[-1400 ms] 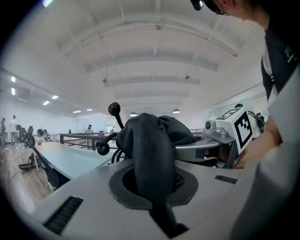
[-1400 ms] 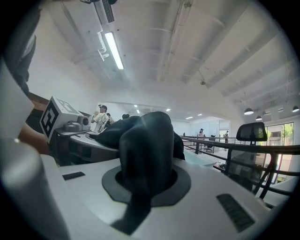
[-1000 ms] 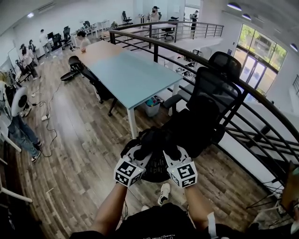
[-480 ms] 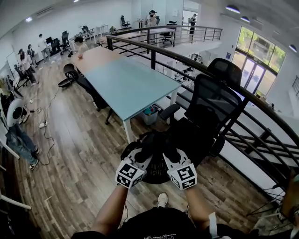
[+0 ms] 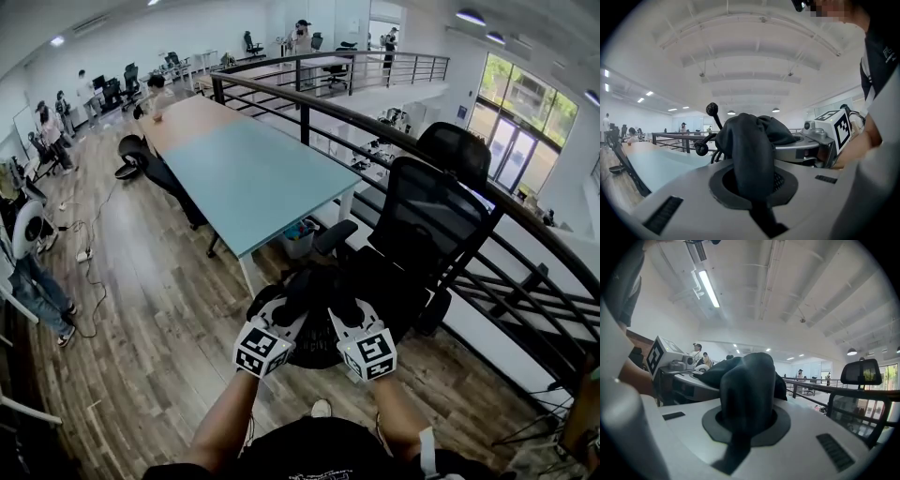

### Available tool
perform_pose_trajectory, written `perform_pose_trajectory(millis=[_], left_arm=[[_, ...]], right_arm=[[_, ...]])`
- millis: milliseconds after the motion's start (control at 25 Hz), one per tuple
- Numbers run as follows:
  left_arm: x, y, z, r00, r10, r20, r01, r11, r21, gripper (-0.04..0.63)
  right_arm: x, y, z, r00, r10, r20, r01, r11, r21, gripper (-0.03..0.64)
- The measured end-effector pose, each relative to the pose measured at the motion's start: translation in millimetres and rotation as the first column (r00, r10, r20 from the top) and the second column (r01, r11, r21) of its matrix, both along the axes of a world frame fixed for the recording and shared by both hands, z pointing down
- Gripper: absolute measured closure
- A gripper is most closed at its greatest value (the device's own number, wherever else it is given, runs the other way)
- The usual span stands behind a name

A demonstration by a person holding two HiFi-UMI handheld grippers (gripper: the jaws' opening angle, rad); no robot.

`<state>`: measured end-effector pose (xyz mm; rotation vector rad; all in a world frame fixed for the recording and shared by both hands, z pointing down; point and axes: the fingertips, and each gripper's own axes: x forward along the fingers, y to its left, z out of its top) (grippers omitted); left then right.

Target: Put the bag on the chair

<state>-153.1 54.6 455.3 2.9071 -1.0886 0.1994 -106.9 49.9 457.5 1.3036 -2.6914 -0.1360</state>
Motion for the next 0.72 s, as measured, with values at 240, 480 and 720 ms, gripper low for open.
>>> perform_pose_trajectory(millis=[240, 480, 720], left_arm=[[20, -37, 8, 1.000, -0.006, 0.014, 0.006, 1.000, -0.014, 0.561], [42, -65, 13, 1.000, 0.002, 0.022, -0.002, 1.000, -0.016, 0.562], [63, -99, 8, 0.999, 0.012, 0.038, -0.011, 1.000, -0.026, 0.562]], right_arm=[[19, -37, 9, 1.000, 0.003, 0.011, -0.003, 1.000, -0.012, 0.578], [42, -63, 13, 1.000, 0.002, 0.014, -0.002, 1.000, -0.024, 0.578], [63, -95, 8, 1.000, 0.008, 0.023, -0.007, 1.000, -0.021, 0.578]])
